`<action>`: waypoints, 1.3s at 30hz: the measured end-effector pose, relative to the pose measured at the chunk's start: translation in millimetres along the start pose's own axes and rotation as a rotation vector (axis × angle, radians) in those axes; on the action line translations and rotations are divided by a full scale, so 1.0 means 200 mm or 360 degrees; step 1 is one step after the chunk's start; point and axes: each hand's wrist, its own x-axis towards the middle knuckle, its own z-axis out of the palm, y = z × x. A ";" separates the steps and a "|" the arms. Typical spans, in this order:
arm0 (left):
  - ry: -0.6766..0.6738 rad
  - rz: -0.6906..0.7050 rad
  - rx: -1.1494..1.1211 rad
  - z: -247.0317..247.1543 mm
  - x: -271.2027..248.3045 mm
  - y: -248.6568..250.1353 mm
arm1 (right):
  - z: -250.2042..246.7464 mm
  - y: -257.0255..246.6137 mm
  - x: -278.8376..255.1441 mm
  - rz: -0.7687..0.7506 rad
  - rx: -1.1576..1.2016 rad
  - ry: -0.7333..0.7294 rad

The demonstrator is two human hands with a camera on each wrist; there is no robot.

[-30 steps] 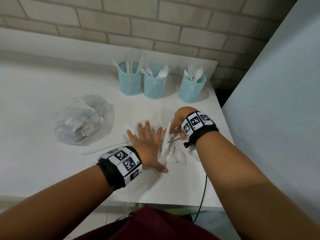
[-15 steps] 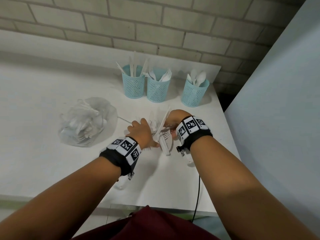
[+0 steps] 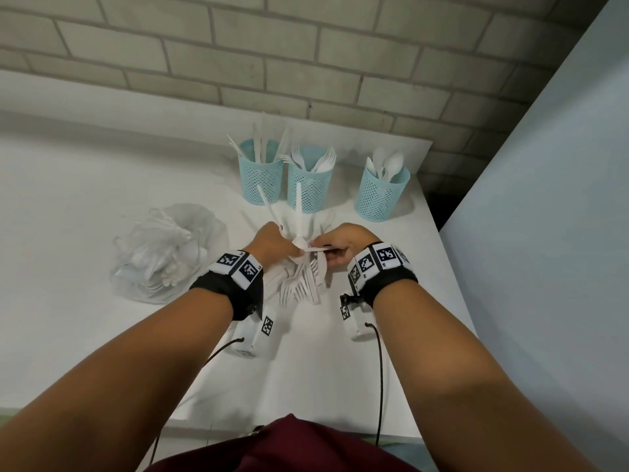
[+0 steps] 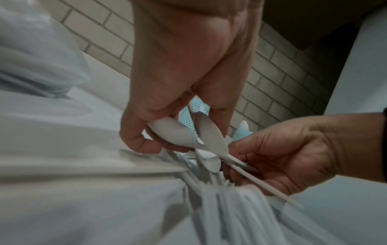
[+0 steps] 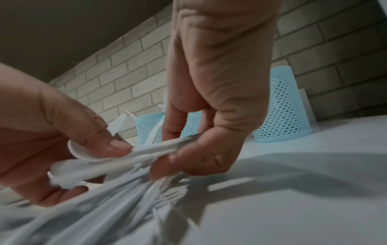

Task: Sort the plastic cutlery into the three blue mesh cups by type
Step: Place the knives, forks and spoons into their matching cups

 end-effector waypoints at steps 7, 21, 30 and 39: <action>-0.0162 -0.0077 0.0189 -0.03 0.05 0.03 | 0.01 -0.06 0.02 0.0050 -0.0118 -0.0166; -0.0365 0.0212 0.0182 -0.08 0.09 0.07 | -0.06 -0.14 0.03 -0.0105 -0.0271 -0.0150; -0.0478 0.0478 0.0120 -0.14 0.03 0.16 | -0.06 -0.28 -0.05 -0.0355 -0.0328 0.0076; -0.0571 0.0441 -0.0403 -0.15 0.01 0.18 | -0.06 -0.42 -0.09 -0.0594 -0.0196 0.0108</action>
